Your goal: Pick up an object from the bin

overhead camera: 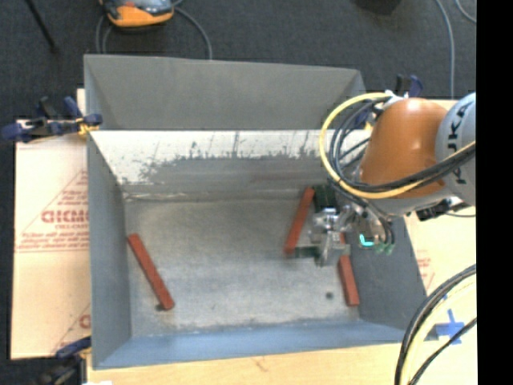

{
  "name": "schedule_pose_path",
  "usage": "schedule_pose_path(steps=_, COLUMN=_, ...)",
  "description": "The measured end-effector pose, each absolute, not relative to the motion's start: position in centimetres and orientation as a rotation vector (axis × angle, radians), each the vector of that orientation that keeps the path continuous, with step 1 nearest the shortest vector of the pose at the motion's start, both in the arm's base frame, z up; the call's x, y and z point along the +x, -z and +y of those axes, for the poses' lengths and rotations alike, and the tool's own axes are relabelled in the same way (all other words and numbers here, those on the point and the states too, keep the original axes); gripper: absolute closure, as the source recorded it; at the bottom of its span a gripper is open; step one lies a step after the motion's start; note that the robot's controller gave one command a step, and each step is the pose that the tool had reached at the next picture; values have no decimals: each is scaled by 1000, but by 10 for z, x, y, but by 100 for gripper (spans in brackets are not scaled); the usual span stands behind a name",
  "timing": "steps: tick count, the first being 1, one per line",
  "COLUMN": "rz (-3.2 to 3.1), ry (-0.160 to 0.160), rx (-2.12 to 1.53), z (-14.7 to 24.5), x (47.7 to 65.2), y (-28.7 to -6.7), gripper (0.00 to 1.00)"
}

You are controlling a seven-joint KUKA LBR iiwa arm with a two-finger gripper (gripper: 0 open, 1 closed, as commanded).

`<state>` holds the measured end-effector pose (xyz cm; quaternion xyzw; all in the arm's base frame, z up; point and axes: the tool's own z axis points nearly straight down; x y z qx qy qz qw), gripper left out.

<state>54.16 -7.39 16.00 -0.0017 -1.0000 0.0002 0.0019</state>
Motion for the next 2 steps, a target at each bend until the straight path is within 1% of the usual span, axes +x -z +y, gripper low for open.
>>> schedule_pose_path(steps=1, rz=-3145, ry=-2, rx=-3, z=-74, x=544, y=-164, gripper=0)
schedule_pose_path(steps=2, rz=-3146, ry=0, rx=-113, z=-102, x=587, y=-71, gripper=100)
